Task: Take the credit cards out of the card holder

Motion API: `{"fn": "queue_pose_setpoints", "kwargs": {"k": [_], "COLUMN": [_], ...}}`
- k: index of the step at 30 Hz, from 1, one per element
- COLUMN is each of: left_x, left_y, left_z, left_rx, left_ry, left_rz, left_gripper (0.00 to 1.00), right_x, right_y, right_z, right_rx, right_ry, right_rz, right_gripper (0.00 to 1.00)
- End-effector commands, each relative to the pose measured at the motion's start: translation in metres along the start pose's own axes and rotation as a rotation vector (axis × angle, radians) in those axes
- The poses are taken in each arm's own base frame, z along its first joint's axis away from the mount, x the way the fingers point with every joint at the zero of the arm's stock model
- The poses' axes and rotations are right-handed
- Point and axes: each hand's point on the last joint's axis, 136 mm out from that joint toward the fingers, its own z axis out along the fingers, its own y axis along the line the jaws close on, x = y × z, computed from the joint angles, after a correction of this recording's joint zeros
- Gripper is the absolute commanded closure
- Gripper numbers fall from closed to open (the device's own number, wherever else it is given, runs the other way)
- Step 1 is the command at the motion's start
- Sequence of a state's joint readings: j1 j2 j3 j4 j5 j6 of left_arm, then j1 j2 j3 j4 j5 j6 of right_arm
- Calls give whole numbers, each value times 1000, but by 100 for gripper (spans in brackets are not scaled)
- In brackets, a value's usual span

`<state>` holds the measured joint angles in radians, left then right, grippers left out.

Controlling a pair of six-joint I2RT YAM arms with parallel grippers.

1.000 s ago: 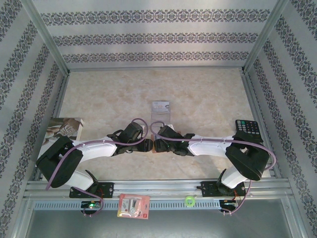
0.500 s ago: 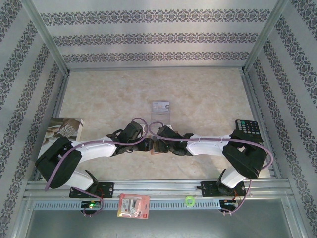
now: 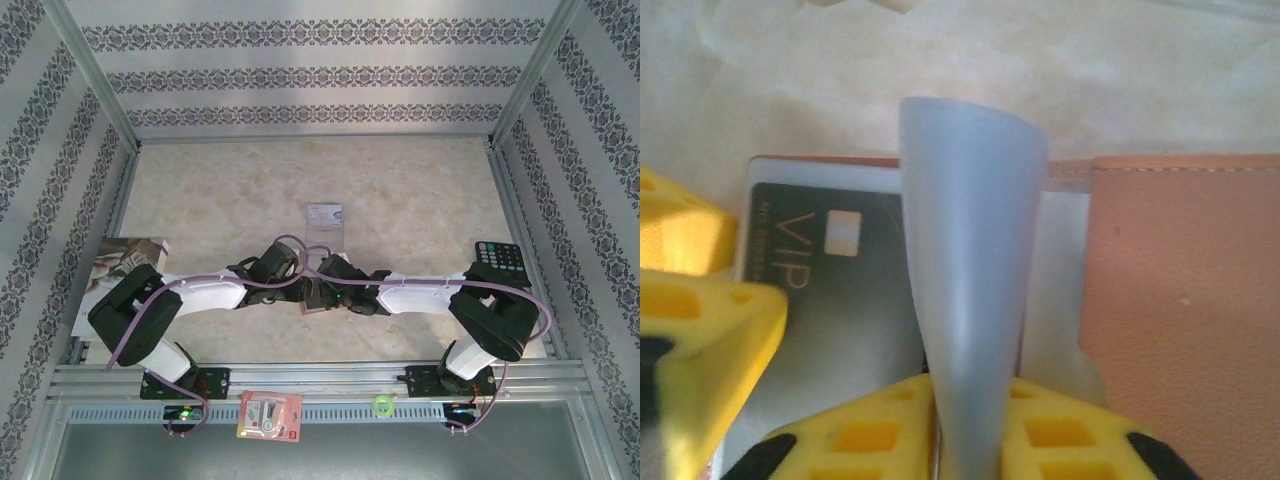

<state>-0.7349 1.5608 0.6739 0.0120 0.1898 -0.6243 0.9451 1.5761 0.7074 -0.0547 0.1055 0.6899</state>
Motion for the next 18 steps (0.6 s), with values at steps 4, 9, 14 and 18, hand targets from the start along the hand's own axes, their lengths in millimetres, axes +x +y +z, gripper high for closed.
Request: {"fn": "queue_pose_setpoints", "kwargs": {"k": [4, 9, 14, 18], "left_x": [25, 37, 40, 39], "left_y": [9, 11, 14, 14], "left_z": [13, 19, 22, 19], "left_rx": [-56, -49, -55, -58], "left_ry": [108, 152, 166, 159], "left_rz": [45, 47, 54, 65], "left_gripper": [70, 73, 75, 75], "right_x": [3, 9, 13, 22], "right_y": [-26, -59, -87, -115], "right_z": [-9, -19, -34, -42], "right_rx": [86, 177, 260, 348], "right_ry": [-26, -51, -70, -54], "right_rz": [74, 166, 213, 244], "right_gripper": [67, 52, 47, 45]}}
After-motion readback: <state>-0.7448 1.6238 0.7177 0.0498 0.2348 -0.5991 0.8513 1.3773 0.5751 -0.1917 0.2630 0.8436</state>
